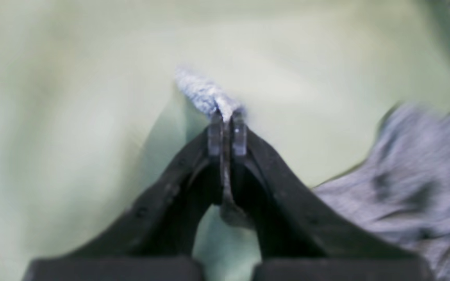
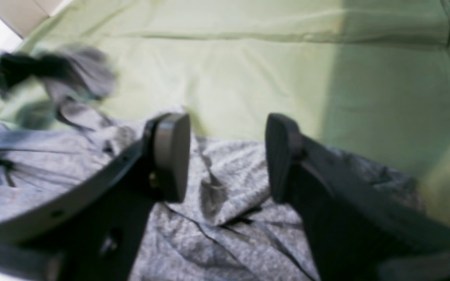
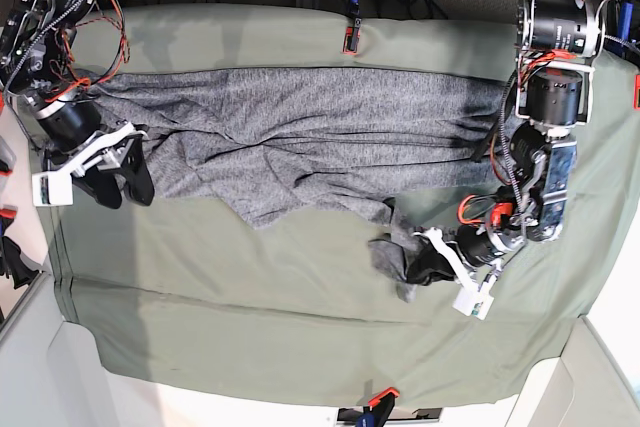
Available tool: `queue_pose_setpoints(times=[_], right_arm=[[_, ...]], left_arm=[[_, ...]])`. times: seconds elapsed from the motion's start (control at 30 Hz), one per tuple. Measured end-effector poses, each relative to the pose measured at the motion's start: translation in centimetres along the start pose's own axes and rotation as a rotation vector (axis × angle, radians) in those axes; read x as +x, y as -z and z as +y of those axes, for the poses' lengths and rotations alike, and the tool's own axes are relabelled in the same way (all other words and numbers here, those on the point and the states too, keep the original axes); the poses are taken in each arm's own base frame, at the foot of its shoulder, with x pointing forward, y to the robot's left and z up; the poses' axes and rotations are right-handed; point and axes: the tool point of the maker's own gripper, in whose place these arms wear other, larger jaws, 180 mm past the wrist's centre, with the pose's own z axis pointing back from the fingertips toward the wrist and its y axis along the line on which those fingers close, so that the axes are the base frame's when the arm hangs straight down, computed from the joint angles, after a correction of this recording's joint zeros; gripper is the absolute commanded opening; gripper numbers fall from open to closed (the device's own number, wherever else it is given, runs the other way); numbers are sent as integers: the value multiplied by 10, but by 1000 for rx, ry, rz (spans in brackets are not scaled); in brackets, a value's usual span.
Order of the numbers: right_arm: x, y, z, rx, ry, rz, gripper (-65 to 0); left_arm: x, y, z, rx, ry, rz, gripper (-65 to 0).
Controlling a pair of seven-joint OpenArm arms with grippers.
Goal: Fold the T-shirt properly
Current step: 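Move the right gripper to one strip end and the left gripper to the other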
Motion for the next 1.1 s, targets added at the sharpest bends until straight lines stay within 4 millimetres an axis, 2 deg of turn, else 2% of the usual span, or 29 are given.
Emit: queue_pose_setpoints(times=[0.07, 0.17, 0.33, 0.43, 0.57, 0.67, 0.73, 0.9, 1.03, 1.1], right_arm=[[1, 0, 0, -3, -2, -5, -340], [5, 0, -1, -5, -5, -27, -340], [6, 0, 0, -2, -4, -35, -340], [6, 0, 0, -2, -5, -35, -340], [6, 0, 0, -2, -5, -35, -340], [6, 0, 0, -1, -4, -35, -340], [6, 0, 0, -2, -5, -35, -340], [6, 0, -1, -4, -7, -33, -340], [6, 0, -1, -4, -7, -33, -340], [6, 0, -1, -4, -7, -33, -340]], left_arm=[[6, -22, -4, -9, 10, -46, -650], [-6, -58, -4, 35, -11, -82, -650], [-1, -129, 13, 144, -59, -218, -650], [-14, -152, 15, 188, -79, -226, -650], [-44, -167, 19, 235, -135, -181, -639], [-57, -173, 19, 250, -156, -162, -521], [-69, -175, 16, 249, -168, -124, -468], [-94, -178, 7, 249, -213, -83, -423], [-103, -181, 3, 264, -260, -96, -296], [-100, -184, 6, 272, -275, -117, -284]])
